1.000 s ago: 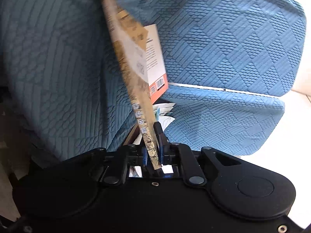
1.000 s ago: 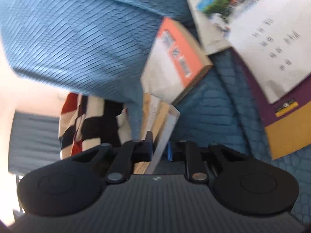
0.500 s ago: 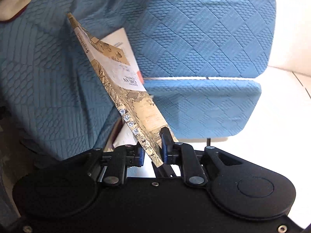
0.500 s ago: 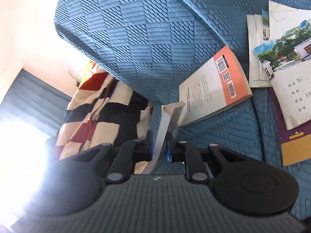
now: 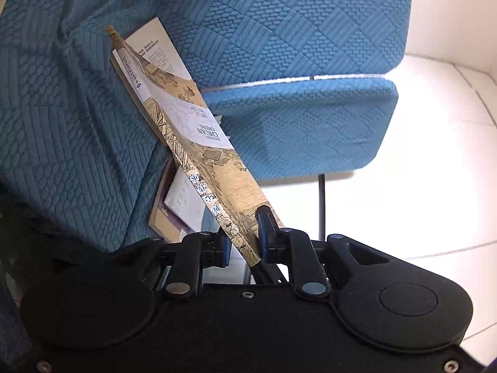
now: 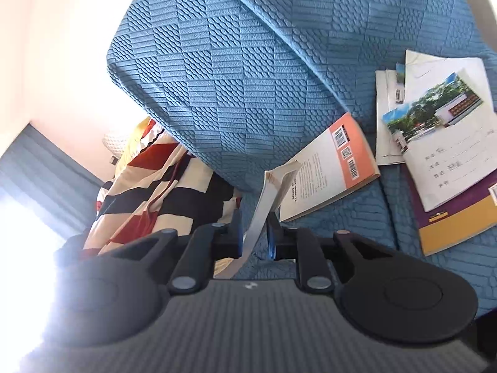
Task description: Organize objects
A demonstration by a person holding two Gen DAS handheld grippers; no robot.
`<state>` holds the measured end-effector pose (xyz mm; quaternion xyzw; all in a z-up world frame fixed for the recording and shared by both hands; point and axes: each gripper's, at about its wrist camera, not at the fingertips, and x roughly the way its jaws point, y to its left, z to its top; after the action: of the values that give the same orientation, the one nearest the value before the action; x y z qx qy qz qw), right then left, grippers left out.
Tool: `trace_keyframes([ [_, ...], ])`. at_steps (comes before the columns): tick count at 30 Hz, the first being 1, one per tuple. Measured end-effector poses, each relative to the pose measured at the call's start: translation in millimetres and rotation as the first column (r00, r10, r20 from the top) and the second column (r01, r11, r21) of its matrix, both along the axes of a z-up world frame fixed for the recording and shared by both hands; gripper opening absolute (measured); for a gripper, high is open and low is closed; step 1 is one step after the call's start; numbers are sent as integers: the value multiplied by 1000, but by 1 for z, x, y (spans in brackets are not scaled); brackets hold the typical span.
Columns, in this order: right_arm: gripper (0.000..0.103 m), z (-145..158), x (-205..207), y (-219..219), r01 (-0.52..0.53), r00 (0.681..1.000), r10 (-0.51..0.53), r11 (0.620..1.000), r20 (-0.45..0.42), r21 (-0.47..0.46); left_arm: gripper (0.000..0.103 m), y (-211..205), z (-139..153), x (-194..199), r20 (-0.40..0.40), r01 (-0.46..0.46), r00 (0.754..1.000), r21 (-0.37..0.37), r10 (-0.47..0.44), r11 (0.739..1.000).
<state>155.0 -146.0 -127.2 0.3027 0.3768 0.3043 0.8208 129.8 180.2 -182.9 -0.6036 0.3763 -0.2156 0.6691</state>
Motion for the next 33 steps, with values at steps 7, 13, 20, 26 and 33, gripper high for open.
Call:
trace_keyframes([
  [7,19,-20,-16,2,62,998,-63,995,-4,-75,18,-8,-13,1,-46,48,998,125,-42,991],
  [13,20,-41,-32,3,28,998,-36,991,-57,-134,16,-13,-17,-8,-101,65,994,219,-44,973],
  [20,22,-53,-47,5,-19,996,4,986,-91,-166,15,-13,-17,-23,-146,70,989,289,-29,955],
  [26,22,-68,-53,5,-51,988,29,989,-152,-139,30,-19,-14,-27,-190,79,982,382,-6,921],
  [33,22,-79,-56,3,-75,981,52,991,-188,-114,37,-32,-4,-27,-211,106,977,472,-4,875],
])
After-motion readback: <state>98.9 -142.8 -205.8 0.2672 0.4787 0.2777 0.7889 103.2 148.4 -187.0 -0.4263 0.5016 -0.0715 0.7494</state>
